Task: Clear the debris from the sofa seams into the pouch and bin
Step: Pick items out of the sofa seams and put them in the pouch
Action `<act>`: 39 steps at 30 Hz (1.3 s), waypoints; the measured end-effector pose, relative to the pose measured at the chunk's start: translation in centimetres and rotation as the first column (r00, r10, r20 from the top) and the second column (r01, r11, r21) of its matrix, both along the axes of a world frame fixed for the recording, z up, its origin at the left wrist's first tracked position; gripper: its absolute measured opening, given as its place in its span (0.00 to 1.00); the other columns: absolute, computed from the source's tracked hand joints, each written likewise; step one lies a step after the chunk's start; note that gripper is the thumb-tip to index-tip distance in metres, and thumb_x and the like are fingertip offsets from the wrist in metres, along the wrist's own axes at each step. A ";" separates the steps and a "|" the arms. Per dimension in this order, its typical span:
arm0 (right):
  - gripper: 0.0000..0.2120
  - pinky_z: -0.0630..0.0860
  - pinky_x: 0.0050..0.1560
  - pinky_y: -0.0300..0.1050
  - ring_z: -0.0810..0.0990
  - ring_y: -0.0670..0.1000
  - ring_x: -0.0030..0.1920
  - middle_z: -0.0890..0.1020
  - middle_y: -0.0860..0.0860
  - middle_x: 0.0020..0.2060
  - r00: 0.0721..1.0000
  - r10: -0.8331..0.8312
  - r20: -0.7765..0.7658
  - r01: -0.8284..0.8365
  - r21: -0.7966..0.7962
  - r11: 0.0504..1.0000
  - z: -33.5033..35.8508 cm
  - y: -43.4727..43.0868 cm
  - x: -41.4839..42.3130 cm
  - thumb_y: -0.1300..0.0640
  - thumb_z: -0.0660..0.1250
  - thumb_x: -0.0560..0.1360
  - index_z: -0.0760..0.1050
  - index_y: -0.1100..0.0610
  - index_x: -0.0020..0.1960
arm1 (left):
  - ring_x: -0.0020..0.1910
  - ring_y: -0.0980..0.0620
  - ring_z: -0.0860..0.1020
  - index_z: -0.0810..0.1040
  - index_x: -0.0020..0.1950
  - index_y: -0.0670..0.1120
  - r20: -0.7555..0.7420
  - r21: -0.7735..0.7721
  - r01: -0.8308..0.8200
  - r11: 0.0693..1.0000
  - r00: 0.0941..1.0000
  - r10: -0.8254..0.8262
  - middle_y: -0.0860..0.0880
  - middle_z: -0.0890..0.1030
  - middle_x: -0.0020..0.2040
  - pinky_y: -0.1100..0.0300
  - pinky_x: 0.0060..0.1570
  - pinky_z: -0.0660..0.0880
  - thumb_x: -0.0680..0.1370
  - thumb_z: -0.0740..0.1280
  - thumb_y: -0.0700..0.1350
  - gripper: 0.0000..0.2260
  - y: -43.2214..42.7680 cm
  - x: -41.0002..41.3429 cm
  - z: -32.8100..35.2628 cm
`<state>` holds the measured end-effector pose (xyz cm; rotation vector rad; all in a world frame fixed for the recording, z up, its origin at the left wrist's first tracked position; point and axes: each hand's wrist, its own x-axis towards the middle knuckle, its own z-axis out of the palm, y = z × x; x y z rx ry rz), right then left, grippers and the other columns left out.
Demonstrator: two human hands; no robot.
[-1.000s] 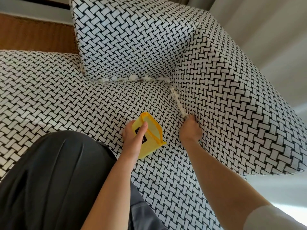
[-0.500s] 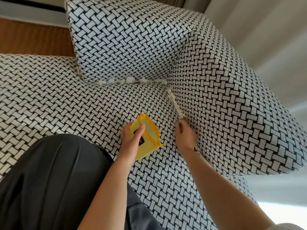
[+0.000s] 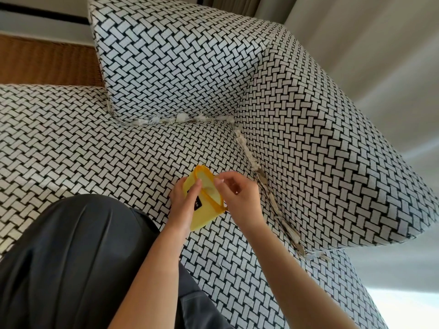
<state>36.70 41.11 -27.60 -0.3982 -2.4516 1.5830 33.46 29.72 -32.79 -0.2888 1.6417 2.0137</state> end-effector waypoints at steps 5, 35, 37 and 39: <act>0.11 0.66 0.26 0.31 0.67 0.40 0.26 0.77 0.44 0.38 0.958 -0.250 0.142 0.222 0.186 0.957 -2.8 4.4 -2.6 0.58 0.59 0.78 0.76 0.55 0.58 | 0.63 0.46 0.68 0.61 0.71 0.52 -0.018 -0.031 0.014 0.999 1.000 -0.015 0.45 0.63 0.69 0.51 0.53 0.68 0.66 0.63 0.69 0.38 -0.1 0.0 -0.3; 0.14 0.64 0.24 0.38 0.70 0.48 0.28 0.72 0.50 0.33 0.688 -0.423 0.589 -0.045 0.617 0.786 -5.3 10.4 -8.7 0.61 0.57 0.77 0.70 0.59 0.62 | 0.64 0.47 0.66 0.60 0.71 0.53 -0.018 -0.010 0.024 1.000 1.000 -0.024 0.47 0.61 0.70 0.52 0.54 0.67 0.66 0.62 0.67 0.36 -0.1 -0.2 -0.6; 0.17 0.67 0.26 0.39 0.69 0.48 0.29 0.72 0.51 0.34 0.663 -0.388 0.640 -0.038 0.546 0.837 -5.1 10.6 -9.0 0.63 0.56 0.77 0.68 0.58 0.65 | 0.64 0.47 0.67 0.60 0.71 0.53 -0.023 -0.007 0.031 0.999 0.999 -0.031 0.46 0.62 0.69 0.51 0.55 0.68 0.66 0.64 0.68 0.37 -0.2 -0.2 -0.7; 0.20 0.72 0.31 0.41 0.69 0.48 0.31 0.72 0.52 0.35 0.651 -0.344 0.677 -0.004 0.456 0.890 -4.8 10.8 -9.1 0.63 0.54 0.77 0.64 0.56 0.69 | 0.65 0.46 0.67 0.61 0.71 0.53 -0.024 -0.009 0.037 0.999 0.999 -0.038 0.46 0.62 0.69 0.49 0.59 0.68 0.64 0.63 0.69 0.39 -0.2 -0.2 -0.8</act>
